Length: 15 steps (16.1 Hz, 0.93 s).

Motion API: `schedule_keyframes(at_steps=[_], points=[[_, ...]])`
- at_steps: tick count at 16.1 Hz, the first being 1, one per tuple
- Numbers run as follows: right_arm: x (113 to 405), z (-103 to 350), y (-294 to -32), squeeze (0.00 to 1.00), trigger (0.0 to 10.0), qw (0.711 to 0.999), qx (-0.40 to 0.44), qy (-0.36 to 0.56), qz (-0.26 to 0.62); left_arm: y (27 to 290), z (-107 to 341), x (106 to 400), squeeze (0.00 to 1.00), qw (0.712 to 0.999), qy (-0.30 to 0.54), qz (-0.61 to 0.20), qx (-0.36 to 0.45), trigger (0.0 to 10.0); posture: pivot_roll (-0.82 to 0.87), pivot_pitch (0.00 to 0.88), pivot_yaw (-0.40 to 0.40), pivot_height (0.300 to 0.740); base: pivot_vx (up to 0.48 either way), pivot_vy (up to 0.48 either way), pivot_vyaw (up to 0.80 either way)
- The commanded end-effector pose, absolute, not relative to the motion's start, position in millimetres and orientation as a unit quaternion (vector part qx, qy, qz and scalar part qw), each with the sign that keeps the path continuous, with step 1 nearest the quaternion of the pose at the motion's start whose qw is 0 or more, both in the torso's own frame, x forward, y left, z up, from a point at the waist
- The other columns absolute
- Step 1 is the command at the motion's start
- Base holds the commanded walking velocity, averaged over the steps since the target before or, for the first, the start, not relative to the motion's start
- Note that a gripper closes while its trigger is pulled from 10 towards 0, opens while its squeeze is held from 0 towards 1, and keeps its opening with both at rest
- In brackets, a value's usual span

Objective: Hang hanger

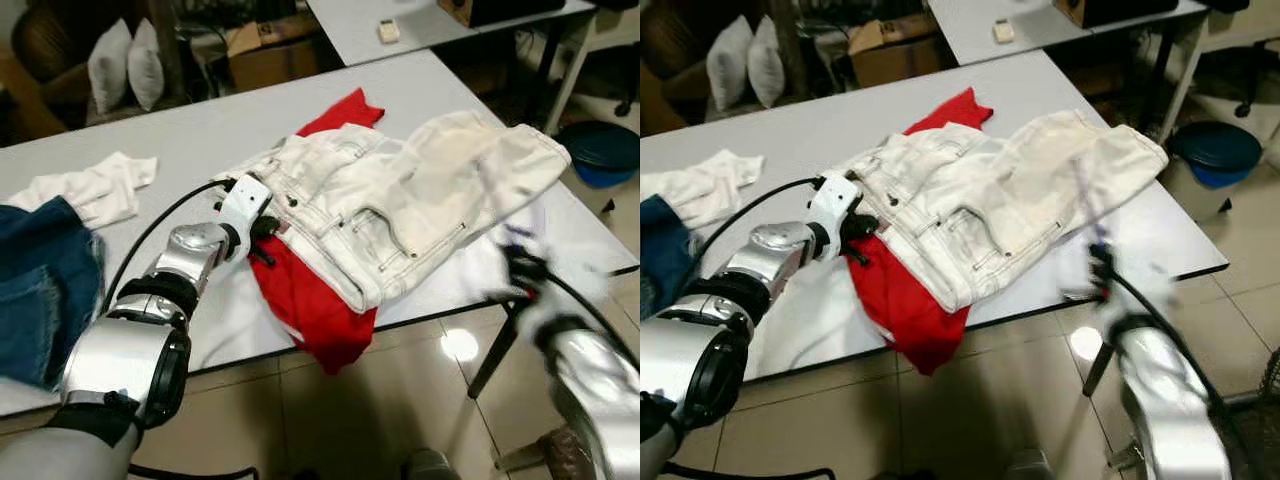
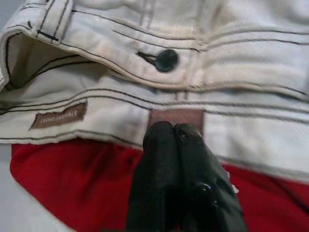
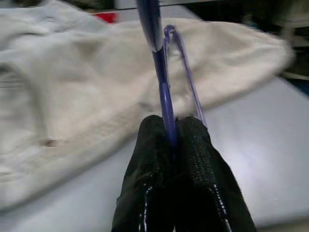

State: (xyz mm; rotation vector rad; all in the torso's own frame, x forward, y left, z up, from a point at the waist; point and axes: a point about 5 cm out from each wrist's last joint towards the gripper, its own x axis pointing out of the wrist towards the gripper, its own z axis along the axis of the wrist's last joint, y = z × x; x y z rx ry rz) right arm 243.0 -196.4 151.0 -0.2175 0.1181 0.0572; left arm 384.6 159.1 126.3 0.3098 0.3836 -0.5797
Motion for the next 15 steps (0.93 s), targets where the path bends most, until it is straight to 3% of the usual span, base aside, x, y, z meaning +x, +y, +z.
schedule_keyframes(at_steps=[1,5,9,11,12,15], points=[[247.8,127.8,-181.7,0.00,10.0,0.987,-0.080,0.119,0.077,160.4,124.8,382.2,0.00,0.919,0.193,-0.305,0.158,0.0,-0.25,0.000,0.206,0.740,0.000,0.000,0.00],[301.4,118.7,-147.9,0.00,10.0,0.973,-0.067,0.129,0.177,109.0,88.3,354.0,0.00,0.849,0.217,-0.461,0.143,0.0,-0.22,0.000,0.197,0.740,0.000,0.000,0.00],[325.7,123.2,-120.1,0.00,10.0,0.961,-0.031,0.113,0.251,81.9,78.6,345.0,0.00,0.857,0.193,-0.467,0.104,0.0,-0.20,0.000,0.183,0.740,0.000,0.000,0.00],[333.8,123.3,-108.6,0.00,10.0,0.954,-0.017,0.104,0.279,82.3,83.4,347.9,0.00,0.865,0.180,-0.459,0.096,0.0,-0.19,0.000,0.177,0.740,0.000,0.000,0.00],[338.5,124.5,-91.0,0.00,10.0,0.944,0.005,0.091,0.319,84.9,88.1,350.2,0.00,0.869,0.172,-0.458,0.073,0.0,-0.18,0.000,0.171,0.740,0.000,0.000,0.00],[345.6,128.8,-82.1,0.00,10.0,0.947,0.005,0.068,0.315,92.2,97.0,354.3,0.00,0.876,0.146,-0.455,0.068,0.0,-0.16,0.000,0.161,0.740,0.000,0.000,0.00]])
